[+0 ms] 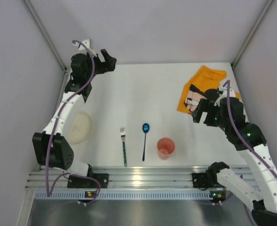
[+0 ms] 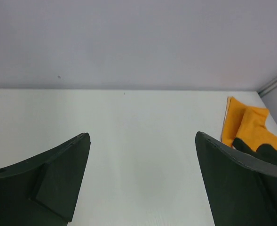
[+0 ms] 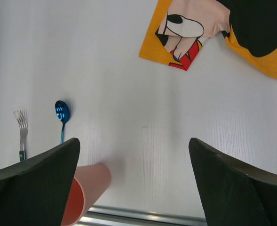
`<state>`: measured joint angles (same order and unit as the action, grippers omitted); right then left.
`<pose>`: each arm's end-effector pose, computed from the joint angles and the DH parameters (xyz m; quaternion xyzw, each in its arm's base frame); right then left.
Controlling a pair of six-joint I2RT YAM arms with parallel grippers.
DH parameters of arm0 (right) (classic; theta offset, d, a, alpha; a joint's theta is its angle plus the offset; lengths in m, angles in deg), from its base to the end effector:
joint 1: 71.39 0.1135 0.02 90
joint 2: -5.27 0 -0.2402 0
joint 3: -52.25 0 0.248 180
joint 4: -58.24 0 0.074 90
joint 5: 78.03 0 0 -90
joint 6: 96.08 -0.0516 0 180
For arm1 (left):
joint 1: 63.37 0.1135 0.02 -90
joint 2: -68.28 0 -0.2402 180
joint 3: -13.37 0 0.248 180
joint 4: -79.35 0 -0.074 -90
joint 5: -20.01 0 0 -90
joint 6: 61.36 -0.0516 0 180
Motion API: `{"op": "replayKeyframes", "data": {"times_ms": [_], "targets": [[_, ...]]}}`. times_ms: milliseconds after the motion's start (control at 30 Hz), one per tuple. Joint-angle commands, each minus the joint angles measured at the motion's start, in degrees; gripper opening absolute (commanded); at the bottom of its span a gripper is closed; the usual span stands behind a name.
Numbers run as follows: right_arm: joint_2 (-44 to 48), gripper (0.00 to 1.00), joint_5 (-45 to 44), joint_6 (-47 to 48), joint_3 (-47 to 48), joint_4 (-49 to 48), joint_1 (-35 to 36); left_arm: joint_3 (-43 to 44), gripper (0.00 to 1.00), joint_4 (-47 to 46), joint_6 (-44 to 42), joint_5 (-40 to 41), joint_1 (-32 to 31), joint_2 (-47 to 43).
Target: Set the dinner table for one person
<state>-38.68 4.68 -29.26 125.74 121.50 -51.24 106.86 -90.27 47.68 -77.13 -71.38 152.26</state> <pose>0.1590 0.0514 0.3330 0.0532 0.8789 0.1217 0.4581 0.3601 -0.0572 0.3914 -0.0248 0.7120 -0.2069 0.6706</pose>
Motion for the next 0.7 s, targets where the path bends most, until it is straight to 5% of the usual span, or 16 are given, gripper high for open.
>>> {"op": "replayKeyframes", "data": {"times_ms": [0, 33, 67, 100, 133, 200, 233, 300, 333, 367, 433, 500, 533, 567, 633, 667], "targets": [[0.9, 1.00, -4.3, -0.9, 1.3, 4.3, 0.5, 24.5, 0.99, 22.1, 9.2, -1.8, -7.9, 18.0], [1.1, 1.00, -4.6, -0.8, 1.2, 4.7, 0.7, 26.5, 0.98, 20.4, 9.8, -5.4, -8.4, 20.4], [1.5, 1.00, -4.7, -1.2, 0.7, 5.2, 0.7, 25.2, 0.98, 15.4, 11.3, -22.2, -8.6, 23.8], [2.1, 1.00, -4.9, -1.4, 0.5, 5.5, 0.6, 21.9, 0.98, 6.7, 14.6, -30.0, -8.7, 25.2], [2.5, 1.00, -4.9, -1.8, 0.1, 5.8, 0.6, 18.3, 0.99, -20.9, 32.3, -34.3, -8.8, 26.7], [3.6, 1.00, -5.2, -3.1, -0.1, 6.9, 0.6, 14.8, 0.98, -41.8, 51.3, -35.4, -9.9, 35.4], [3.9, 1.00, -5.4, -3.6, -0.2, 7.3, 0.7, 18.7, 0.98, -43.4, 59.4, -36.9, -10.6, 39.3], [4.9, 1.00, -6.3, -4.8, -0.1, 8.2, 0.6, 36.2, 0.98, -30.1, 54.6, -40.7, -14.5, 47.7], [5.2, 1.00, -6.9, -5.1, 0.0, 8.6, 0.6, 42.5, 0.98, -18.3, 36.1, -38.8, -16.2, 48.5], [5.8, 1.00, -8.1, -5.7, 0.2, 9.4, 0.7, 55.3, 0.98, 10.2, 24.3, -22.7, -20.7, 48.7], [6.3, 1.00, -9.4, -6.3, -0.1, 9.8, 0.7, 59.2, 0.98, 19.2, 0.3, -10.5, -25.8, 47.1], [6.9, 1.00, -10.8, -7.3, -0.9, 10.0, 0.6, 39.1, 0.98, -0.1, 3.8, -6.5, -27.4, 39.1], [7.1, 1.00, -11.0, -7.5, -1.6, 10.0, 0.7, 30.7, 0.98, -9.0, 22.2, -4.0, -26.3, 36.9], [6.9, 1.00, -11.0, -8.0, -1.7, 9.9, 0.6, 19.8, 0.98, -23.4, 31.0, -4.8, -23.2, 37.4], [6.1, 1.00, -10.7, -8.1, -1.1, 9.9, 0.6, 26.5, 0.98, -16.0, 39.6, -17.5, -21.0, 44.0], [5.6, 1.00, -10.7, -8.1, -0.8, 10.3, 0.6, 43.7, 0.98, -5.6, 35.6, -18.1, -22.0, 51.8]]}}
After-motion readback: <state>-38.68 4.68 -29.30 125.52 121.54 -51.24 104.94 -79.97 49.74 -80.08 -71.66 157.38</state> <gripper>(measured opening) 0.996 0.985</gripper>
